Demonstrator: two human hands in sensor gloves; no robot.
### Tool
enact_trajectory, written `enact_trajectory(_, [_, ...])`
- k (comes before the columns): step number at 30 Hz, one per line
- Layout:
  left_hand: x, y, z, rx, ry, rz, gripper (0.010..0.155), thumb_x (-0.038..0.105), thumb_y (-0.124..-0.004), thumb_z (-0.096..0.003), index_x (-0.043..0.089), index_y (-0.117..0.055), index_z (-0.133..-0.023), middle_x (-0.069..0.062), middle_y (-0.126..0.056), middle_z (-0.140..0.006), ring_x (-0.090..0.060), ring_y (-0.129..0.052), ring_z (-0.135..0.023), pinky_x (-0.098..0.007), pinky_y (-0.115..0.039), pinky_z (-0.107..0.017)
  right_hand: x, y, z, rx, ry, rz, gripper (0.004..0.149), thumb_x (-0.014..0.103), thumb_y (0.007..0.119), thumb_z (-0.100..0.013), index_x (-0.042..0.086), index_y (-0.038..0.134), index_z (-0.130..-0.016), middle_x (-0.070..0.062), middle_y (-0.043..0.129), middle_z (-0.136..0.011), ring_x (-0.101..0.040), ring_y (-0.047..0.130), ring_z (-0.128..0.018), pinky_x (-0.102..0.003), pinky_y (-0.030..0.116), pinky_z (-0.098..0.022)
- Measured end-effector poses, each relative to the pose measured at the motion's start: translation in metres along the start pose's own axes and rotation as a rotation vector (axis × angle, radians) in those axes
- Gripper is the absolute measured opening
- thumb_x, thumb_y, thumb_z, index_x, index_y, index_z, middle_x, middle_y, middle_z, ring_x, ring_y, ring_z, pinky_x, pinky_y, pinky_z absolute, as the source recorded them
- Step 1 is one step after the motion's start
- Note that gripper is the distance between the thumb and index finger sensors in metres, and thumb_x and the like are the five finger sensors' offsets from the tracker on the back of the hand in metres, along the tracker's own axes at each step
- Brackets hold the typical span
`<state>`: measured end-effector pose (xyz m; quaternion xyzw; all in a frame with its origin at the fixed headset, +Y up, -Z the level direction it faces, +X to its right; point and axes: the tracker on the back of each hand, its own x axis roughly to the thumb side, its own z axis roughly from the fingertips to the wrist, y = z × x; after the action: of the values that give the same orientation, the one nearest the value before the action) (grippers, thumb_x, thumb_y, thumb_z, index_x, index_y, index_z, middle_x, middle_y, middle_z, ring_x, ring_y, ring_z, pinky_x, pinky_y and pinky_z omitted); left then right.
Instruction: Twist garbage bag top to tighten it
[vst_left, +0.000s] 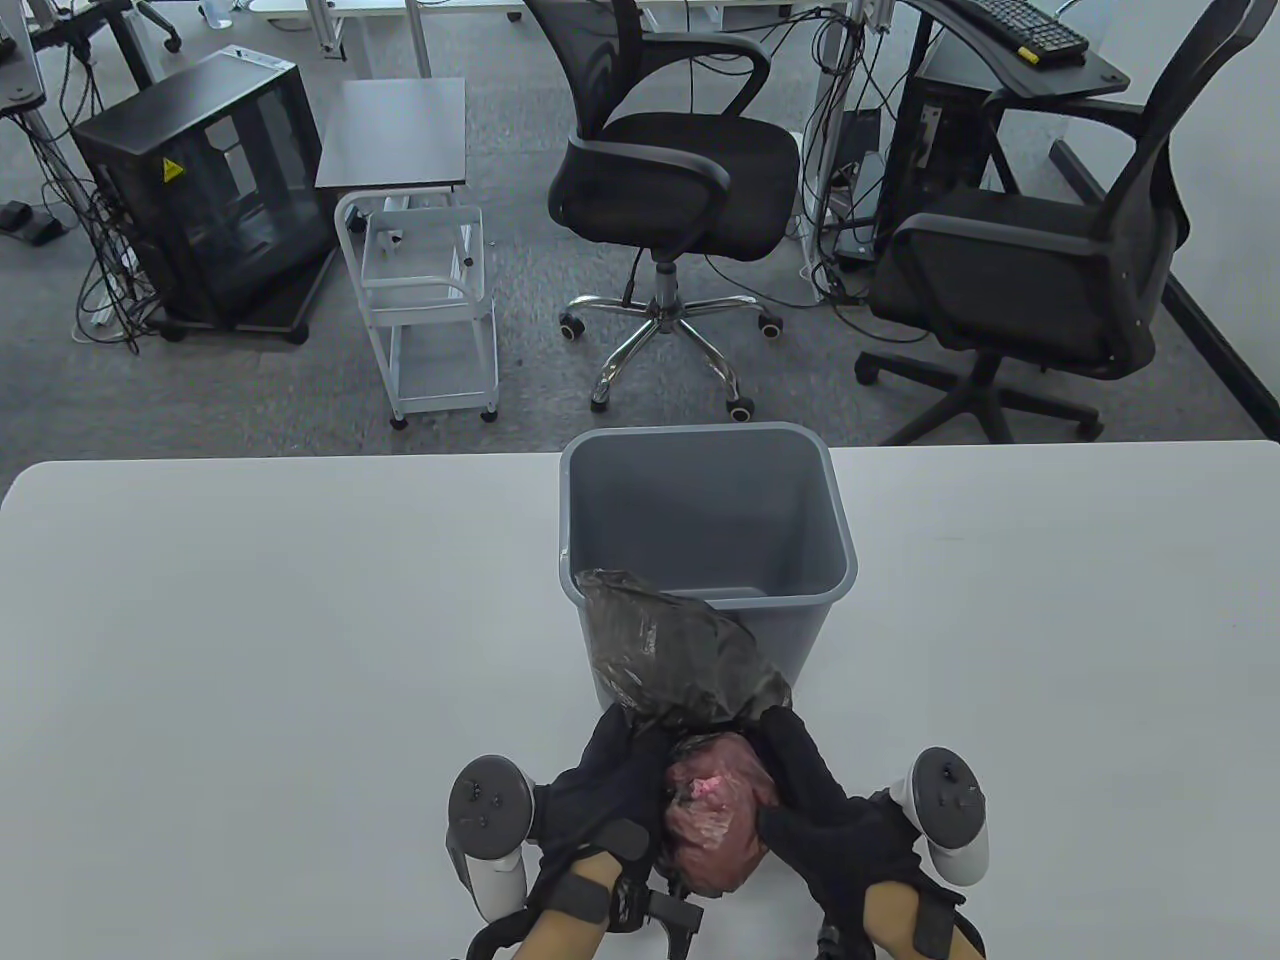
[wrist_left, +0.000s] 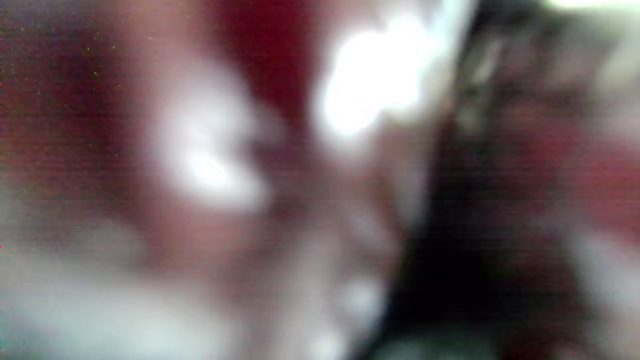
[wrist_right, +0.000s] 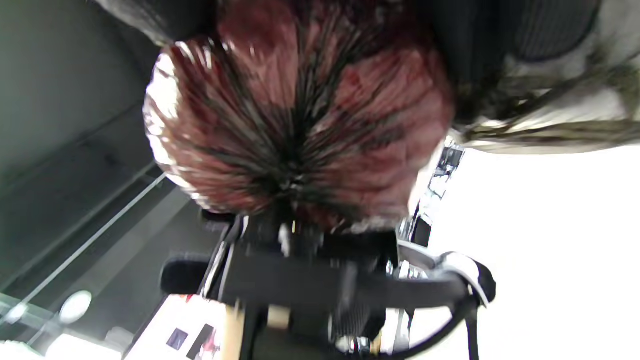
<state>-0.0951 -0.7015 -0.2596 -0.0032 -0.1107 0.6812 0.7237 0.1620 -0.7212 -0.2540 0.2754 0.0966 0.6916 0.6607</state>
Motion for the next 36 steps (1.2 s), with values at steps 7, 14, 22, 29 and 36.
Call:
enact_trajectory(7, [-0.001,0.000,-0.004,-0.102,0.034,0.078,0.053,0.044,-0.070,-0.0530,0.037,-0.068,-0.106,-0.008,-0.076,-0.104,-0.038,-0.092,-0.081,-0.053,-0.091,-0.039,-0.009,-0.007,0.003,-0.040,0.076,-0.132,0.089,0.063,0.060,-0.057,-0.003,0.024,-0.104,-0.038,0.061,-0.092,-0.054,0.093,-0.058,-0.059,0.083,-0.039])
enact_trajectory(14, [-0.004,0.008,-0.001,0.035,0.058,0.063,0.053,0.043,-0.071,-0.0526,0.035,-0.070,-0.105,-0.008,-0.080,-0.100,-0.033,-0.102,-0.071,-0.043,-0.097,-0.030,-0.003,0.002,0.000,0.048,-0.002,-0.098,0.099,0.071,0.065,-0.055,0.004,0.013,-0.107,-0.036,0.034,-0.103,-0.062,0.063,-0.083,-0.072,0.061,-0.055])
enact_trajectory(22, [-0.002,0.005,-0.004,-0.042,0.033,0.066,0.053,0.045,-0.070,-0.0522,0.037,-0.070,-0.105,-0.001,-0.083,-0.101,-0.036,-0.093,-0.081,-0.053,-0.090,-0.040,-0.002,-0.003,0.001,-0.025,0.006,-0.033,0.095,0.064,0.064,-0.057,0.002,0.011,-0.105,-0.037,0.038,-0.101,-0.057,0.078,-0.074,-0.064,0.071,-0.051])
enact_trajectory(29, [-0.002,0.000,-0.004,-0.065,0.008,0.101,0.053,0.041,-0.072,-0.0524,0.035,-0.070,-0.105,-0.004,-0.081,-0.102,-0.040,-0.093,-0.081,-0.050,-0.094,-0.036,-0.009,-0.006,0.003,-0.044,0.077,-0.177,0.090,0.063,0.059,-0.057,-0.003,0.022,-0.104,-0.038,0.060,-0.091,-0.049,0.097,-0.055,-0.057,0.085,-0.037])
enact_trajectory(36, [-0.004,0.008,0.000,0.056,0.037,0.071,0.053,0.041,-0.071,-0.0524,0.033,-0.070,-0.105,-0.006,-0.083,-0.099,-0.036,-0.101,-0.071,-0.043,-0.097,-0.028,0.001,0.000,-0.001,0.048,-0.040,-0.053,0.100,0.069,0.066,-0.055,0.006,0.008,-0.106,-0.035,0.025,-0.104,-0.061,0.056,-0.087,-0.073,0.056,-0.057])
